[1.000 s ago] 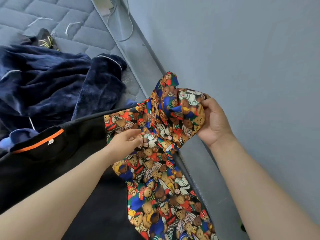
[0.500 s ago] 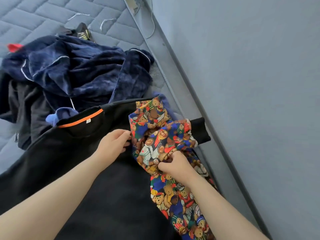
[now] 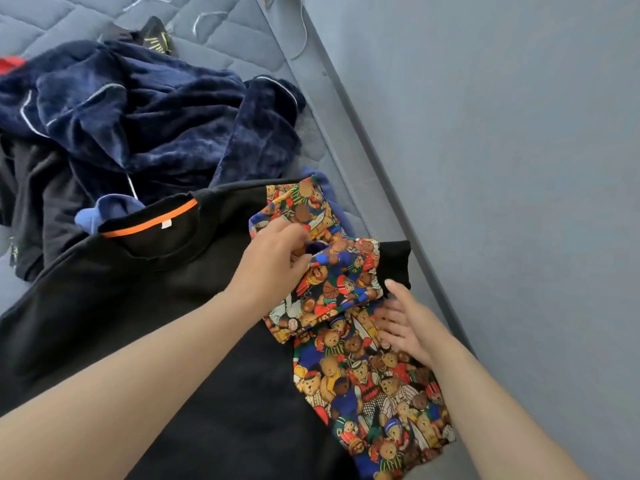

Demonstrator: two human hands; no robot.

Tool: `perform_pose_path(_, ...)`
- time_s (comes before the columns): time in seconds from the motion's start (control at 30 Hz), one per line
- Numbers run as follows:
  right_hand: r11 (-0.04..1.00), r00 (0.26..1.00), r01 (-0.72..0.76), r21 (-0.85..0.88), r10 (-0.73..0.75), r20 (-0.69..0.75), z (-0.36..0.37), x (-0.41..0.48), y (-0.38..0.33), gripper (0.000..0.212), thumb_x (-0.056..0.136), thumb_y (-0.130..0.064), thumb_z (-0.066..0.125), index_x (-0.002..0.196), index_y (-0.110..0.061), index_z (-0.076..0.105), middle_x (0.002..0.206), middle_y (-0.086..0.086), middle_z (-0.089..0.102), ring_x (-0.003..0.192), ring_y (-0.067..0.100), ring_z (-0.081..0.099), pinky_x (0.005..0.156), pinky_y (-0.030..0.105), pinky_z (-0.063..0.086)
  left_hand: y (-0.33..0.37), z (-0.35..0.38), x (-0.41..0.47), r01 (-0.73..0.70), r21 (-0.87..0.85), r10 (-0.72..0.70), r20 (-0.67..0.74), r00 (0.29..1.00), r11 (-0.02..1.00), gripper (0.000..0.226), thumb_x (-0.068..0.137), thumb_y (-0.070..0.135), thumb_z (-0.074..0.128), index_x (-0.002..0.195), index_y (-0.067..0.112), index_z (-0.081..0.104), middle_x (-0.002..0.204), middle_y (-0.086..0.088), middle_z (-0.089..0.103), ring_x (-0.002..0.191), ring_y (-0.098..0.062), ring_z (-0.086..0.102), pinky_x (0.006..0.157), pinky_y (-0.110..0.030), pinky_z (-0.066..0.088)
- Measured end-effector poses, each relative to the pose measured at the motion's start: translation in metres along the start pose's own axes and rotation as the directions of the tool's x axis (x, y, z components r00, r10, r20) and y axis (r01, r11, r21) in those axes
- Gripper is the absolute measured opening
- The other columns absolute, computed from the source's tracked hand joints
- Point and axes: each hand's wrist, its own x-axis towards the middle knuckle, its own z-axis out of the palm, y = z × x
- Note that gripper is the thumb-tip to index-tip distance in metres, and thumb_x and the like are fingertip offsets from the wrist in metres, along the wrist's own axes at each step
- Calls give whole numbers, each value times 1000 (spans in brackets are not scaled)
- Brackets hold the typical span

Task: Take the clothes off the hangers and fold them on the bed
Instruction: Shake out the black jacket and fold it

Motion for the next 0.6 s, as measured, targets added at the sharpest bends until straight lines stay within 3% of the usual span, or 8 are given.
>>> perform_pose_path(0.07,990,995,87,114,-80,-65,0,3,-8,79,86,-47,65,146,-10,31,143,20,46,127,31,51,102,41,47,8,11,22,-48,110,43,53,998,993,24,89,17,60,111,8,61,111,-7,57,103,-25,51,87,-33,40)
perform_pose_path(0.13,971,981,169,170,-150,-119,3,3,-15,72,87,-37,68,142,-6,34,142,20,46,125,29,52,101,41,47,11,23,41,-33,231,-17,209,978,972,29,93,21,54,119,8,57,117,-11,56,110,-29,49,92,-36,40)
perform_pose_path(0.2,965,968,212,157,-185,-170,6,5,-17,59,89,-27,69,135,-5,39,138,19,50,114,26,57,101,41,48,12,32,53,6,326,-128,355,926,945,30,97,30,49,119,10,53,118,-12,54,108,-30,52,87,-38,43)
perform_pose_path(0.27,965,963,201,167,-163,-216,6,8,-14,61,90,-17,67,141,-3,37,134,18,53,108,27,61,98,41,50,11,39,58,48,401,-235,433,870,915,38,96,42,48,116,10,51,114,-12,54,103,-31,54,83,-40,46)
perform_pose_path(0.33,969,959,199,149,-161,-234,3,10,-9,36,90,-13,66,122,-4,53,121,17,64,99,26,67,84,36,56,7,43,60,71,458,-309,467,828,886,49,92,52,51,115,9,51,106,-10,54,96,-28,55,79,-39,48)
perform_pose_path(0.4,972,957,209,107,-181,-228,-1,9,-3,15,90,-14,66,103,-7,62,103,14,71,89,24,70,73,31,56,4,41,59,106,448,-338,477,811,888,49,89,51,56,112,8,56,100,-7,57,91,-25,56,73,-34,46)
perform_pose_path(0.47,968,950,232,100,-203,-235,-3,7,2,7,89,-16,66,94,-11,63,95,10,72,84,22,70,69,29,56,-1,36,59,126,373,-307,479,822,919,36,89,43,60,102,10,64,95,-6,63,85,-22,58,67,-30,43)
perform_pose_path(0.6,941,937,293,167,-249,-244,-3,2,9,4,87,-14,66,91,-15,64,91,8,71,75,16,67,67,29,54,-4,16,46,153,158,-196,305,932,975,23,93,34,58,79,18,67,77,2,59,76,-18,56,61,-30,38)
